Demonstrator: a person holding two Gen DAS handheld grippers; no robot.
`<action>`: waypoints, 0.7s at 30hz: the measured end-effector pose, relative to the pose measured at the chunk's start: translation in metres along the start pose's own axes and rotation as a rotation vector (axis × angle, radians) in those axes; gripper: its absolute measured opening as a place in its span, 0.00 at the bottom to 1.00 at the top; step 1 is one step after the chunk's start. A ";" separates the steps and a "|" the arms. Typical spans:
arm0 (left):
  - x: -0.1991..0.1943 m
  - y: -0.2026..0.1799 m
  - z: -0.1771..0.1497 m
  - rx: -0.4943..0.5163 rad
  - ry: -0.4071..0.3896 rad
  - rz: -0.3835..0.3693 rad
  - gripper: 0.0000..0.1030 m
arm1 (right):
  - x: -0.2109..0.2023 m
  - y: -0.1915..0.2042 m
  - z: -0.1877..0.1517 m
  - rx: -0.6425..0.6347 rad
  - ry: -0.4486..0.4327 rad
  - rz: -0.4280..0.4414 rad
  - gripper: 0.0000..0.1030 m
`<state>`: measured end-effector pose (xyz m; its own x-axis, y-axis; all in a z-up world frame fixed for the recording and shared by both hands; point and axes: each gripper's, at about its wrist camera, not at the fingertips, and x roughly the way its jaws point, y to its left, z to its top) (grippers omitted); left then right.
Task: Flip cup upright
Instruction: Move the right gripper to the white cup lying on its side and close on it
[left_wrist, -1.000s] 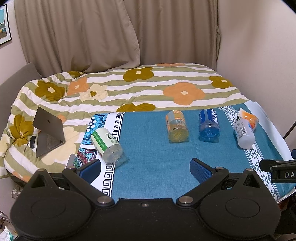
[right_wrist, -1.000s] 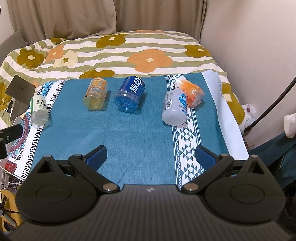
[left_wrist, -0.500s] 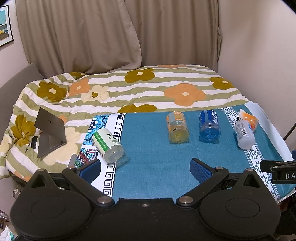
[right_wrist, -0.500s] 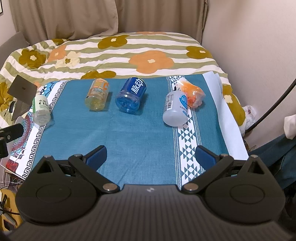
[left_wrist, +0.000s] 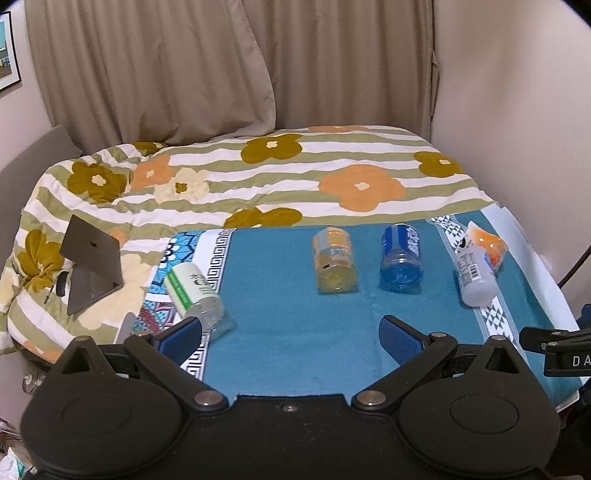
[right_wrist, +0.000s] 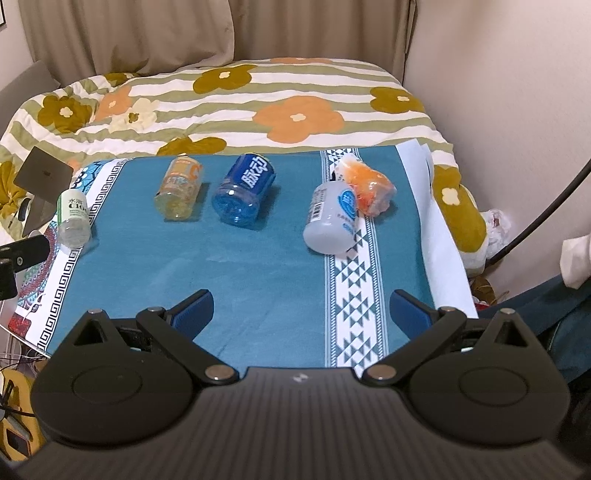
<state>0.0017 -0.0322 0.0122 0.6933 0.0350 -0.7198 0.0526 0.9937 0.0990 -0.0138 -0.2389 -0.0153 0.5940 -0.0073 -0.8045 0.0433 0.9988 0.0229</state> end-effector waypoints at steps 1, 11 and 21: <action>0.002 -0.004 0.002 0.000 0.003 -0.001 1.00 | 0.001 -0.002 0.001 0.001 0.000 0.003 1.00; 0.040 -0.044 0.022 0.009 0.024 -0.016 1.00 | 0.043 -0.048 0.035 -0.006 -0.002 0.025 1.00; 0.107 -0.059 0.048 0.057 0.098 -0.056 1.00 | 0.115 -0.066 0.071 0.092 0.072 0.035 1.00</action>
<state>0.1074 -0.0918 -0.0383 0.6147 -0.0076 -0.7887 0.1319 0.9869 0.0933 0.1086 -0.3088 -0.0674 0.5371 0.0347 -0.8428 0.0987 0.9897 0.1037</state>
